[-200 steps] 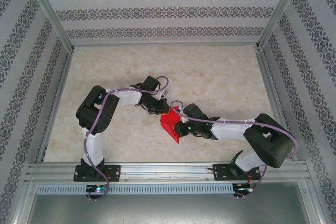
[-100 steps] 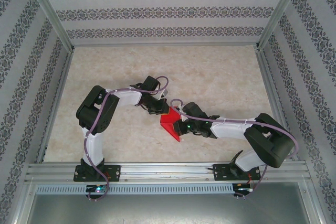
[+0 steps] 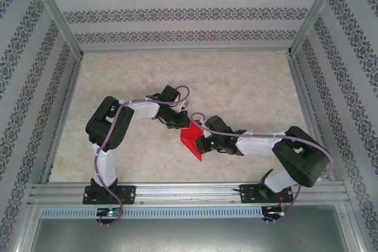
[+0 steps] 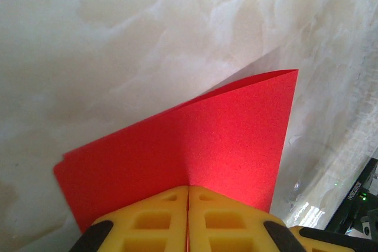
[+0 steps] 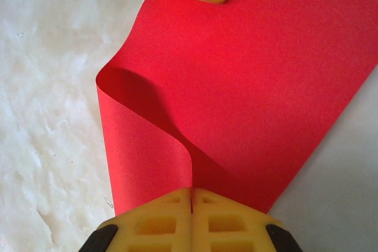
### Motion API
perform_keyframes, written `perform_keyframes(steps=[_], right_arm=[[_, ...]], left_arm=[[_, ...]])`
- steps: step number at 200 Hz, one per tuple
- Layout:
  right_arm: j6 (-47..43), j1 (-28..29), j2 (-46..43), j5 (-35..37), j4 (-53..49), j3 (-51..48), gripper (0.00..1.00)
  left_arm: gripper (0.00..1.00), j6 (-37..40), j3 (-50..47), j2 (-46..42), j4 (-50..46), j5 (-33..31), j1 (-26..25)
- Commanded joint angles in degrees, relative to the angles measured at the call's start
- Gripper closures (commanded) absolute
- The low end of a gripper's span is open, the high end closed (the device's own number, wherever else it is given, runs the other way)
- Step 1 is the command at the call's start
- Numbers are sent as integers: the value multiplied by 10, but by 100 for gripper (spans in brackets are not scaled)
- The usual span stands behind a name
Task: Fold a paper plane with a square sheet of paper (fold left side to right side)
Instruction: Third fold the triangle at the center of the table.
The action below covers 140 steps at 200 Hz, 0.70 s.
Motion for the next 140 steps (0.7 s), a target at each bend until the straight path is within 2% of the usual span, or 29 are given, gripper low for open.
perform_keyframes(steps=[1,140], right_arm=[[-1,4,-5,3,-16,-1,100],[-16,3,-16,32,-62,31,100]], left_arm=[[93,12,-17,17,-46,-61,-9],[93,12,-21,16,-46,-65,-9]])
